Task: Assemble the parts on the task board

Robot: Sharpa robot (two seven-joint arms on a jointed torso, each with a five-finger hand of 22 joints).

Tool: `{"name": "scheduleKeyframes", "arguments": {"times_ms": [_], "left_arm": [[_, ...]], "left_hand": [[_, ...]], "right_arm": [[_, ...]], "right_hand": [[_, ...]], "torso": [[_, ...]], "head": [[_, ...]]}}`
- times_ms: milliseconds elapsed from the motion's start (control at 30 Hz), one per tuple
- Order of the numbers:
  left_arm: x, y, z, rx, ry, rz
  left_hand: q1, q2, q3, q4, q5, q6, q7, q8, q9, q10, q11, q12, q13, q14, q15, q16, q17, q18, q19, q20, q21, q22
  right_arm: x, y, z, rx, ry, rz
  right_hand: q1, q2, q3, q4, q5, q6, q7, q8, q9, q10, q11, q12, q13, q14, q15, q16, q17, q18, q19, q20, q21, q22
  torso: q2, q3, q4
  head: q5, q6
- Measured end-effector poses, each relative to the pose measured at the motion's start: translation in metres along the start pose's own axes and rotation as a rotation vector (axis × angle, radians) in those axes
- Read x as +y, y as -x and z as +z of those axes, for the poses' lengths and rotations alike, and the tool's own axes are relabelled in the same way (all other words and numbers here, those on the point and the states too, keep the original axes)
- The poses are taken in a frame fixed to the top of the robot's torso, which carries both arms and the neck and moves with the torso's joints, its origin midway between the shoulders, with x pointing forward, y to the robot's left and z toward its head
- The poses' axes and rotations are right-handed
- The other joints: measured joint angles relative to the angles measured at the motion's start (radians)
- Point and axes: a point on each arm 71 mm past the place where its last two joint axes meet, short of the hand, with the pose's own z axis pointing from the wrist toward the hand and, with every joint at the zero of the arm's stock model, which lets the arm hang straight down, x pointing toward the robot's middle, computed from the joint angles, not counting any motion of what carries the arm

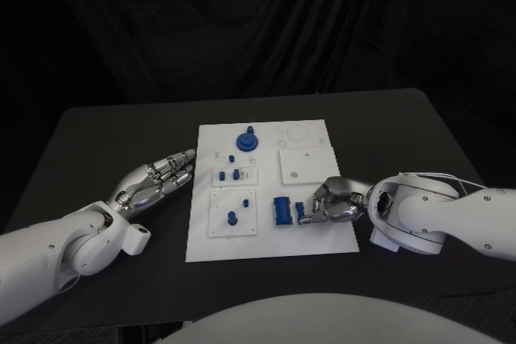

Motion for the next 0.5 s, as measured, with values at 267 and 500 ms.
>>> {"name": "scheduleKeyframes", "arguments": {"times_ms": [267,500], "left_arm": [[0.0001,-0.0003,0.0003,0.002,0.0,-0.001],[0.0003,-0.0008,0.001,0.004,0.0,-0.003]], "left_hand": [[0.0,0.0,0.0,0.0,0.0,0.0,0.0,0.0,0.0,-0.002,0.002,0.0,0.0,0.0,0.0,0.0,-0.001,0.0,0.0,0.0,0.0,0.0],[0.0,0.0,0.0,0.0,0.0,0.0,0.0,0.0,0.0,-0.002,0.002,0.0,0.0,0.0,0.0,0.0,-0.001,0.0,0.0,0.0,0.0,0.0]], "right_arm": [[-0.0014,0.0005,0.002,0.003,-0.007,-0.005],[-0.0017,0.0004,0.0044,0.008,-0.013,-0.012]], "right_hand": [[0.026,0.002,0.0,-0.009,0.0,0.003,-0.003,0.0,0.005,0.0,0.0,0.0,0.0,0.004,-0.004,0.0,0.0,0.0,0.0,0.0,0.0,0.0],[0.037,0.011,0.003,-0.017,0.009,0.012,-0.002,0.011,0.012,0.0,0.0,0.0,0.0,0.004,-0.004,0.0,0.0,0.0,0.0,0.0,0.004,0.0]], "torso": [[-0.001,-0.0002,0.0001],[-0.001,-0.0004,0.0004]], "head": [[0.0,0.0],[0.0,0.0]]}}
